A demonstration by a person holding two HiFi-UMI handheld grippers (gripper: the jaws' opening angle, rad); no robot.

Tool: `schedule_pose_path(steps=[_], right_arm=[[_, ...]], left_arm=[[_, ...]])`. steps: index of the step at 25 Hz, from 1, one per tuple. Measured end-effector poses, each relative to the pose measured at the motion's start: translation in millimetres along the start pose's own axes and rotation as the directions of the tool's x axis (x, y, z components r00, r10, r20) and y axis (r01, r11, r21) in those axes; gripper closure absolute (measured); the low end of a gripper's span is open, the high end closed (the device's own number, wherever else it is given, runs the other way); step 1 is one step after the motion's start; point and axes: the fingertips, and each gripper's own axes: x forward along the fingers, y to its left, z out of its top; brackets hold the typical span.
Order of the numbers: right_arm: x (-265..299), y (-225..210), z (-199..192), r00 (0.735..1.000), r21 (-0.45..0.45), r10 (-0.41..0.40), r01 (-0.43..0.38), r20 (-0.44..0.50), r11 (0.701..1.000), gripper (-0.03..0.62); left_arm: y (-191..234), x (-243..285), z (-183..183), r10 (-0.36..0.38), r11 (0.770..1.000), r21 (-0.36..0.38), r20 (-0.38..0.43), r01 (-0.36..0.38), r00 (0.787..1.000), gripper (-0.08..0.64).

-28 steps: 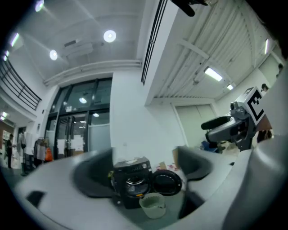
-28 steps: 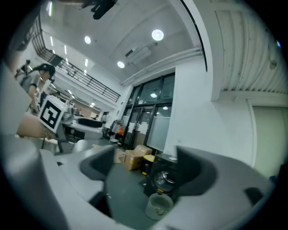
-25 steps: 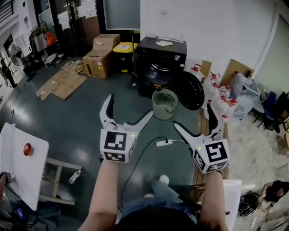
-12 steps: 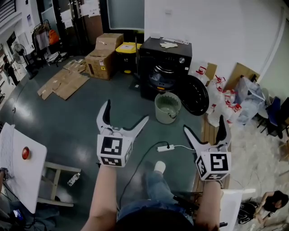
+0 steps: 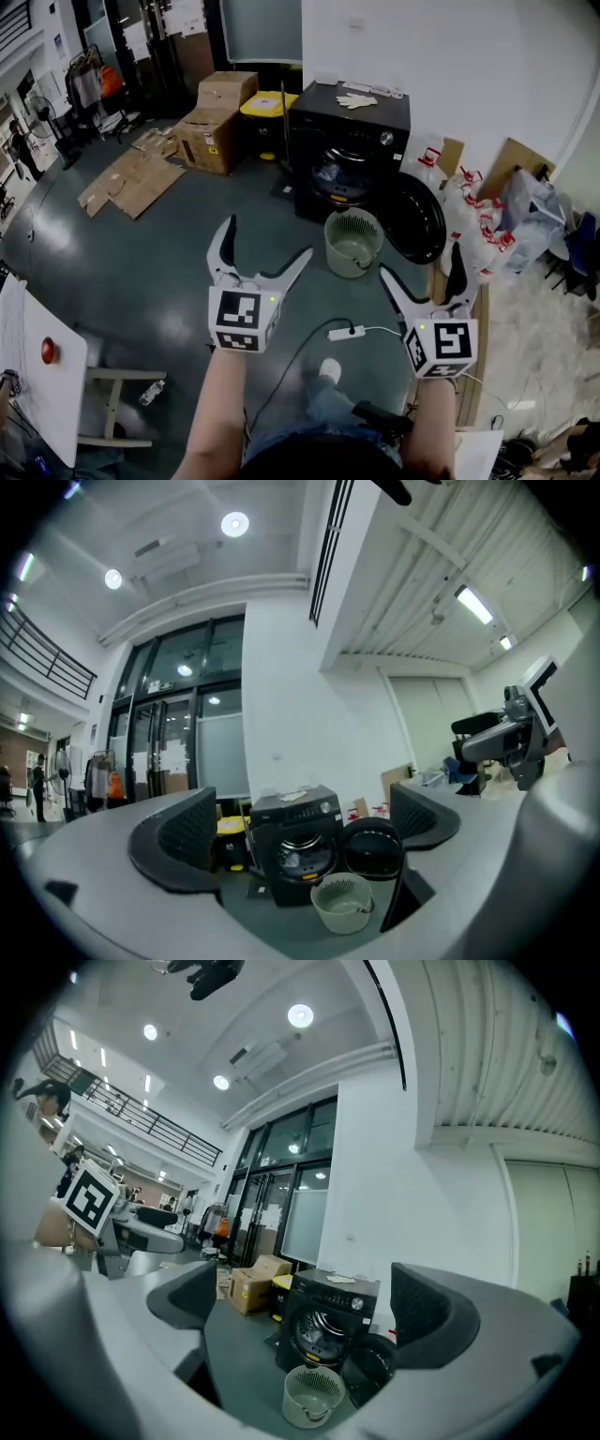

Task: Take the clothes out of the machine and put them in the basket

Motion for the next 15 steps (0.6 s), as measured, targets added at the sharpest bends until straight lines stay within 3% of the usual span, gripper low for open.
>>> schedule_pose_path(steps=[8,15], right_arm=[[120.2,-52.3,-29.8,0.998,0.028,0.056,-0.056,-0.034,0.998,0.029],[174.0,-76.6,-52.0,0.994,0.03,0.073,-0.071,-0.083,0.997,0.03]], left_arm=[[28.2,127.4,-16.1,0.03,0.998,-0.06,-0.036,-0.032,0.999,-0.008],[37.9,184.8,-29.2,0.028,0.997,-0.064,-0.07,-0.032,0.997,-0.008]])
